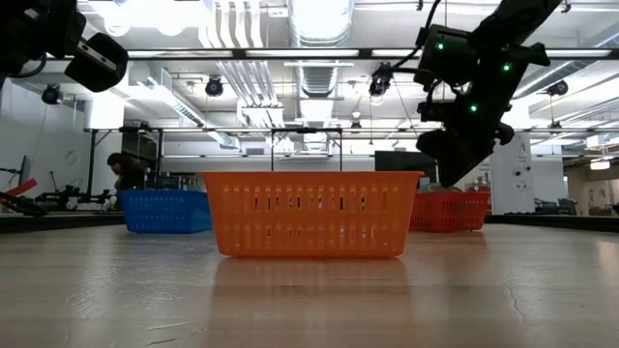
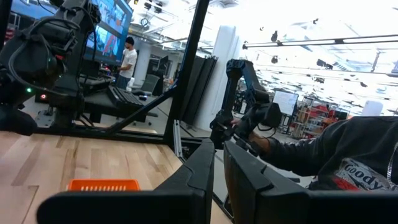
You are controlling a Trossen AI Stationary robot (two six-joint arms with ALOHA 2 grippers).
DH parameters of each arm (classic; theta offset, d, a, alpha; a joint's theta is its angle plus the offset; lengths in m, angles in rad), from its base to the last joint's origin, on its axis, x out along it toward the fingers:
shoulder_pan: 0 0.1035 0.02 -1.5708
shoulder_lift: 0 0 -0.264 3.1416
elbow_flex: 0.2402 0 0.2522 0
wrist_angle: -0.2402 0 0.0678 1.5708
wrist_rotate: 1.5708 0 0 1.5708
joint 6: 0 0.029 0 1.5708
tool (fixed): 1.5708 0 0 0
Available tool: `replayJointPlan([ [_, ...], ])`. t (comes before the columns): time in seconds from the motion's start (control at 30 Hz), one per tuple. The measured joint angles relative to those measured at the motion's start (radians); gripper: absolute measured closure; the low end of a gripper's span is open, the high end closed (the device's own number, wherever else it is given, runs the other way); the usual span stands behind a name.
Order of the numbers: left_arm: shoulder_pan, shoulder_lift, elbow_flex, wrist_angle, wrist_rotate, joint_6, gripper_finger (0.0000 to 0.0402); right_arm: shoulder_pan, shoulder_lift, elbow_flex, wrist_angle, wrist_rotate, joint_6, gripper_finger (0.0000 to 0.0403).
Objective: Pick and place Stapler, Stapler remover, tape
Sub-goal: Put the green tape into the red basket
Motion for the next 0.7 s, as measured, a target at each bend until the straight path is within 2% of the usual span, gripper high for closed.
replayJointPlan([
  [0.2, 0.0, 0.0, 0.0, 0.0, 0.0, 0.0, 0.0362, 0.0, 0.0, 0.036, -0.012, 0.001, -0.017, 0.0288],
  [0.37, 0.0, 0.0, 0.0, 0.0, 0.0, 0.0, 0.0362, 0.0, -0.001, 0.048, -0.013, 0.002, -0.028, 0.0274],
  [0.53, 0.0, 0.0, 0.0, 0.0, 0.0, 0.0, 0.0362, 0.0, -0.002, 0.048, 0.0, 0.052, -0.066, 0.0272],
  [0.7, 0.0, 0.0, 0.0, 0.0, 0.0, 0.0, 0.0362, -0.001, -0.012, 0.048, 0.054, 0.052, -0.086, 0.0289],
])
